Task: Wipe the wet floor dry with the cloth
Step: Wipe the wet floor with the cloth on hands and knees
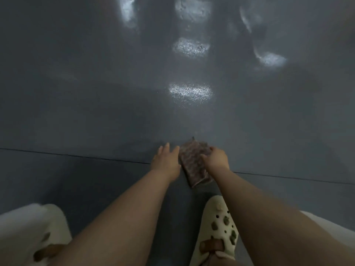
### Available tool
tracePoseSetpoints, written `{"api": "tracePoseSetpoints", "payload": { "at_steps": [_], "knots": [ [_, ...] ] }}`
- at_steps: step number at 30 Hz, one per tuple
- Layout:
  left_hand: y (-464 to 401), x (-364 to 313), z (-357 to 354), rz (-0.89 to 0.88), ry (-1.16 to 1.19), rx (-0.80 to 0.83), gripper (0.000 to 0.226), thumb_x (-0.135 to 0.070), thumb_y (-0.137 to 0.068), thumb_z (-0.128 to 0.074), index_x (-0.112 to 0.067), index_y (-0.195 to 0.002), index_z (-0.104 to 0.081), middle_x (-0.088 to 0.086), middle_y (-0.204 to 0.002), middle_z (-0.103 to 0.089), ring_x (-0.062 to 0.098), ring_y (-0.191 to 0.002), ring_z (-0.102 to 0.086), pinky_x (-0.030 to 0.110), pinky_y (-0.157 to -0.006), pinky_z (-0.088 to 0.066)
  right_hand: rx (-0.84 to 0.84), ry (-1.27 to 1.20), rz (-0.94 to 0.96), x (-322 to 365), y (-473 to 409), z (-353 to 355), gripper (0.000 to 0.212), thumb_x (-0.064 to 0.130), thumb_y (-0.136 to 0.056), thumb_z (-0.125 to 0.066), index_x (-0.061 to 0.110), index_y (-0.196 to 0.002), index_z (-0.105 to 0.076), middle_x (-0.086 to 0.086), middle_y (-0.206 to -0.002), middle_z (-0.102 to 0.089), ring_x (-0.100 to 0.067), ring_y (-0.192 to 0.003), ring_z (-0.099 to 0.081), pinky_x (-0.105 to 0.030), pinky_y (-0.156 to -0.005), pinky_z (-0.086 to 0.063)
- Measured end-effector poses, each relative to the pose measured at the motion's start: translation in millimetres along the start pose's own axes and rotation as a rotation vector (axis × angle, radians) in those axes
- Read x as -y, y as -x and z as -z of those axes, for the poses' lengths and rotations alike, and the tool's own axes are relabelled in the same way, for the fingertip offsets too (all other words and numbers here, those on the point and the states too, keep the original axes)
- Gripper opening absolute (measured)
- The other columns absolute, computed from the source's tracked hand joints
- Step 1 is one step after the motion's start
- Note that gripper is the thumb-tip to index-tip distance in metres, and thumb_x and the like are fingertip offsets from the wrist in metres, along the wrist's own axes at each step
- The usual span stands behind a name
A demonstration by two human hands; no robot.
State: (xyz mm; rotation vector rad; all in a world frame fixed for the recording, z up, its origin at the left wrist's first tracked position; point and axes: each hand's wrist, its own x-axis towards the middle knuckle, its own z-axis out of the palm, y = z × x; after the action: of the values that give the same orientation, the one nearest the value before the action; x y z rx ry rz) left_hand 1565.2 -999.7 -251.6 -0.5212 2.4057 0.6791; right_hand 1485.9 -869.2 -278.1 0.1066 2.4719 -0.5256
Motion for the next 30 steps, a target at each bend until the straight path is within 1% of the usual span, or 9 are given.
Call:
{"api": "tracePoseSetpoints", "payload": {
  "at_steps": [6,9,11,13,16,20,22,25,30],
  "knots": [
    [-31,33,-15,0.175,-0.177,0.055,0.077,-0.019,-0.096,-0.050,-0.028,-0.151,0.003,0.016,-0.155,0.022,0.039,-0.143,0.011,0.054,-0.115,-0.010,-0.030,0.083,-0.173,-8,-28,-26,0.056,0.032,-0.090,-0.061,0.005,-0.133,-0.036,-0.016,-0.136,-0.040,-0.034,-0.126,-0.039,-0.043,-0.101,-0.037],
    [-37,44,-16,0.249,-0.247,0.069,0.091,-0.024,-0.091,-0.060,-0.030,-0.150,0.010,0.019,-0.152,0.027,0.043,-0.142,0.014,0.063,-0.110,-0.013,0.014,-0.038,-0.206,-7,-25,-32,0.038,0.025,-0.086,-0.061,0.007,-0.117,-0.046,-0.014,-0.107,-0.057,-0.032,-0.100,-0.055,-0.039,-0.085,-0.047],
    [-42,53,-16,0.278,-0.252,0.077,0.094,-0.025,-0.090,-0.061,-0.032,-0.149,0.012,0.018,-0.153,0.026,0.044,-0.141,0.013,0.064,-0.109,-0.015,-0.008,-0.172,-0.190,-5,-24,-27,0.021,0.018,-0.081,-0.063,0.007,-0.099,-0.059,-0.010,-0.088,-0.059,-0.026,-0.082,-0.058,-0.033,-0.072,-0.048],
    [-45,59,-18,0.277,-0.237,0.104,0.093,-0.022,-0.091,-0.060,-0.034,-0.149,0.012,0.017,-0.154,0.024,0.044,-0.142,0.009,0.063,-0.109,-0.017,-0.100,-0.280,-0.181,-2,-27,-13,0.018,0.014,-0.079,-0.063,0.006,-0.095,-0.065,-0.009,-0.084,-0.062,-0.027,-0.084,-0.061,-0.031,-0.070,-0.049],
    [-45,63,-24,0.256,-0.231,0.095,0.095,-0.022,-0.091,-0.060,-0.033,-0.148,0.015,0.017,-0.153,0.025,0.043,-0.142,0.008,0.058,-0.111,-0.018,-0.312,-0.277,-0.069,8,-36,19,0.019,0.010,-0.080,-0.059,0.009,-0.099,-0.062,-0.007,-0.088,-0.061,-0.029,-0.086,-0.060,-0.031,-0.069,-0.045],
    [-43,65,-27,0.244,-0.239,0.047,0.093,-0.022,-0.092,-0.059,-0.034,-0.148,0.015,0.016,-0.154,0.025,0.043,-0.143,0.008,0.053,-0.114,-0.016,-0.544,0.112,0.277,16,-44,34,0.016,0.008,-0.078,-0.057,0.009,-0.093,-0.057,-0.008,-0.095,-0.056,-0.029,-0.084,-0.052,-0.031,-0.058,-0.032],
    [-41,65,-26,0.244,-0.265,0.047,0.093,-0.024,-0.092,-0.059,-0.034,-0.149,0.014,0.017,-0.154,0.023,0.042,-0.143,0.006,0.052,-0.115,-0.013,-0.457,0.233,0.361,12,-42,20,0.018,0.018,-0.080,-0.063,0.011,-0.096,-0.059,-0.008,-0.104,-0.058,-0.030,-0.093,-0.054,-0.031,-0.060,-0.036],
    [-38,63,-22,0.234,-0.296,0.019,0.091,-0.031,-0.091,-0.059,-0.033,-0.150,0.009,0.017,-0.156,0.016,0.038,-0.144,0.003,0.050,-0.116,-0.006,-0.181,0.323,0.262,-3,-29,-12,0.028,0.046,-0.088,-0.056,0.021,-0.097,-0.062,0.000,-0.106,-0.060,-0.024,-0.095,-0.060,-0.031,-0.070,-0.047],
    [-52,28,-14,0.065,-0.179,-0.186,0.068,-0.031,-0.098,-0.044,-0.024,-0.152,-0.003,0.016,-0.157,0.011,0.033,-0.145,0.006,0.045,-0.117,0.000,-0.387,0.040,0.141,-20,-31,-26,0.022,0.026,-0.095,-0.047,0.009,-0.099,-0.060,-0.010,-0.106,-0.056,-0.025,-0.097,-0.053,-0.036,-0.073,-0.044]
  ]
}}
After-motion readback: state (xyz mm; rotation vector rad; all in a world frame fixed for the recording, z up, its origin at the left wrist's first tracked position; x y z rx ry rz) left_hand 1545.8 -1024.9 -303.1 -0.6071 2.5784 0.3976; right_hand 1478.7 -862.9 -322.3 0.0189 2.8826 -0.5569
